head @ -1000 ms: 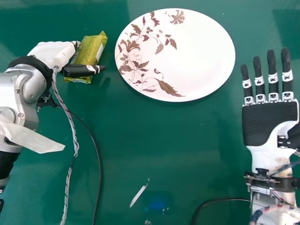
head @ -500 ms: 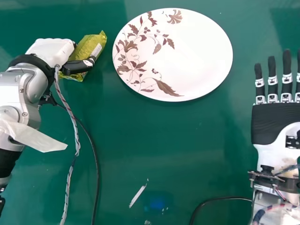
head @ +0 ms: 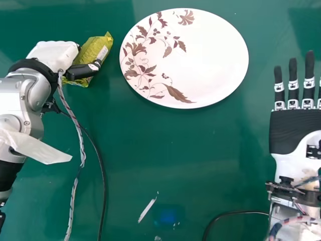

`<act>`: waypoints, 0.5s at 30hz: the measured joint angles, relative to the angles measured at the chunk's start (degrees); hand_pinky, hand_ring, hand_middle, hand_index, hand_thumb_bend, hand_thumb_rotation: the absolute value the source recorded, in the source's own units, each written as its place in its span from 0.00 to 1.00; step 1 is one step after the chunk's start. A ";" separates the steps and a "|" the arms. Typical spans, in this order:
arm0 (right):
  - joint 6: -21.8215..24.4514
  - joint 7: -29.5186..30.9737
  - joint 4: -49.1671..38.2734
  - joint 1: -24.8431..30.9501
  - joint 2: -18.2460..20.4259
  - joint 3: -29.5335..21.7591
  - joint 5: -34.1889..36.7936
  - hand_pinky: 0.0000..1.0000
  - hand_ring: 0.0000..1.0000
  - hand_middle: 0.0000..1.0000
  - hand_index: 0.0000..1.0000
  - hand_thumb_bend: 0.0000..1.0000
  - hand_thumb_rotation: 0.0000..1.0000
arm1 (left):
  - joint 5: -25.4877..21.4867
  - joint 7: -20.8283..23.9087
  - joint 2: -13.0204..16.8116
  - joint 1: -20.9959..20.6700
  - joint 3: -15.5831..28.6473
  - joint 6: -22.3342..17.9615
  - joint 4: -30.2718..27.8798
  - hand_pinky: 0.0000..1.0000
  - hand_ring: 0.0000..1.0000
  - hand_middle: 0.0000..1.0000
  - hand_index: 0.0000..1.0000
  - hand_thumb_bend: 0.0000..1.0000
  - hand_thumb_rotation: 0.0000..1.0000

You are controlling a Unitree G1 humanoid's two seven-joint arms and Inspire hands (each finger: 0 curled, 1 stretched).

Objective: Pick up biscuit and place it in the plate

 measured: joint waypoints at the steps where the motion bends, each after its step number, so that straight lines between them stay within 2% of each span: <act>1: 0.00 -0.11 0.00 0.00 0.00 0.02 -0.05 1.00 1.00 0.98 0.93 0.99 0.49 | 0.01 0.65 -0.27 0.24 0.04 0.42 -0.03 0.07 0.14 0.41 0.53 0.51 0.00; 4: -0.02 -0.17 0.01 0.00 0.00 -0.01 -0.22 0.99 0.98 0.95 0.92 0.96 0.51 | 0.05 2.19 -1.13 0.91 0.17 1.58 -0.11 0.06 0.14 0.41 0.53 0.51 0.00; 5: -0.02 -0.17 0.00 -0.01 0.00 0.00 -0.24 0.97 0.97 0.94 0.91 0.96 0.52 | 0.05 2.25 -1.16 0.94 0.18 1.76 -0.14 0.06 0.14 0.44 0.50 0.51 0.00; 9: -0.35 -0.17 0.02 -0.02 -0.01 0.02 -0.95 0.91 0.94 0.91 0.89 0.97 0.52 | -0.08 2.17 -1.08 0.89 0.28 1.92 -0.28 0.07 0.14 0.42 0.52 0.51 0.00; 11: -0.83 -0.17 0.02 -0.03 -0.03 0.02 -1.87 0.91 0.93 0.90 0.89 0.97 0.53 | -0.18 1.73 -0.93 0.67 0.31 1.93 -0.34 0.08 0.15 0.42 0.53 0.51 0.00; 14: -0.88 -0.17 0.02 -0.05 -0.04 0.06 -2.49 0.90 0.91 0.89 0.88 0.97 0.52 | -0.32 1.34 -0.52 0.19 0.44 1.75 -0.45 0.08 0.16 0.46 0.48 0.52 0.00; 15: -0.92 -0.17 0.03 -0.05 -0.04 0.07 -2.66 0.89 0.90 0.88 0.88 0.97 0.52 | -0.47 1.34 -0.34 0.20 0.66 1.57 -0.55 0.08 0.15 0.43 0.51 0.51 0.00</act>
